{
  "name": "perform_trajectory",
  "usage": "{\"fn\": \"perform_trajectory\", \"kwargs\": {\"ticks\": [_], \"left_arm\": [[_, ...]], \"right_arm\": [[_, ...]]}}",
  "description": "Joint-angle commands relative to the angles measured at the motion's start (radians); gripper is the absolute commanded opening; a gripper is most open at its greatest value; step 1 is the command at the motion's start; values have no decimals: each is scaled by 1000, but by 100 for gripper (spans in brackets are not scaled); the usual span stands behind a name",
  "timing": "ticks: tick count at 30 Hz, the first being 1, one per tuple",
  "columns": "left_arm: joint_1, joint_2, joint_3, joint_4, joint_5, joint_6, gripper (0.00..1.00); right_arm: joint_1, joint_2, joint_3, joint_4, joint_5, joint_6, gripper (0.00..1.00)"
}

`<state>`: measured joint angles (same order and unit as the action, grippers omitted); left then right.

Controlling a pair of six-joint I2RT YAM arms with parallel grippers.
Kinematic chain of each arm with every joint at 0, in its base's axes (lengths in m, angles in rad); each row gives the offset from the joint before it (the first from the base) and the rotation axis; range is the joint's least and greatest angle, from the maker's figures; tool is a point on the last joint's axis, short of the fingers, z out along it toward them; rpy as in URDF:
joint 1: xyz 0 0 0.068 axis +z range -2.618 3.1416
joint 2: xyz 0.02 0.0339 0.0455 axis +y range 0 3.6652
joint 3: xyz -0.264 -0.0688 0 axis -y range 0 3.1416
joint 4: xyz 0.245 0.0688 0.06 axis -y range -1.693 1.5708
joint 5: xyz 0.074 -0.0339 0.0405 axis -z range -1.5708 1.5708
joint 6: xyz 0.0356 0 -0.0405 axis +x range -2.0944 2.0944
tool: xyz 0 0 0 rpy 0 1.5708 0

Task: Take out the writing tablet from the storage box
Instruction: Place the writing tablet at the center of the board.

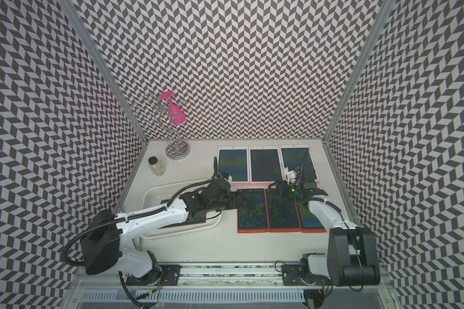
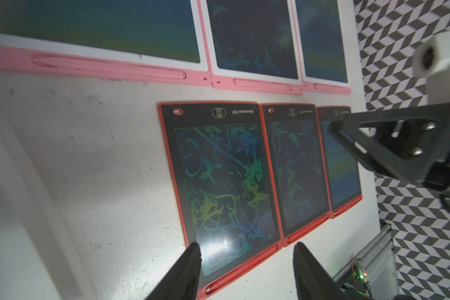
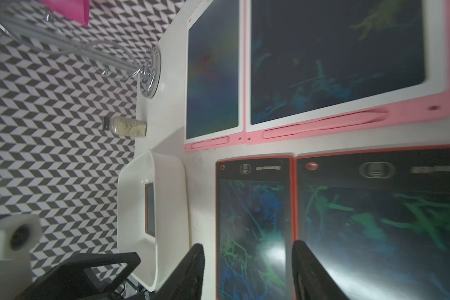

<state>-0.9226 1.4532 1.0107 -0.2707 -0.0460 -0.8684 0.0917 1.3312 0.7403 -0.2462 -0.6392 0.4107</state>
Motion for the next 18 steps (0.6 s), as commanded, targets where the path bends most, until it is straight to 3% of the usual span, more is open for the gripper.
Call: {"fn": "perform_trajectory", "kwargs": {"ticks": [1,7,14,18], "left_arm": [[64,-92,-45,-62,-61,25,59],[265,-285,-184,-133,-50,72,61],[656,-460,-304,-204,90,211,67],[805,-475,-319,-216,161,268,67]], "right_arm": [[117,29,72,41,80,54,55],[319,115,193,29,164,94,55],[521,227,353,-7,262,96,54],[617,320,480,-65,307,76,54]]}}
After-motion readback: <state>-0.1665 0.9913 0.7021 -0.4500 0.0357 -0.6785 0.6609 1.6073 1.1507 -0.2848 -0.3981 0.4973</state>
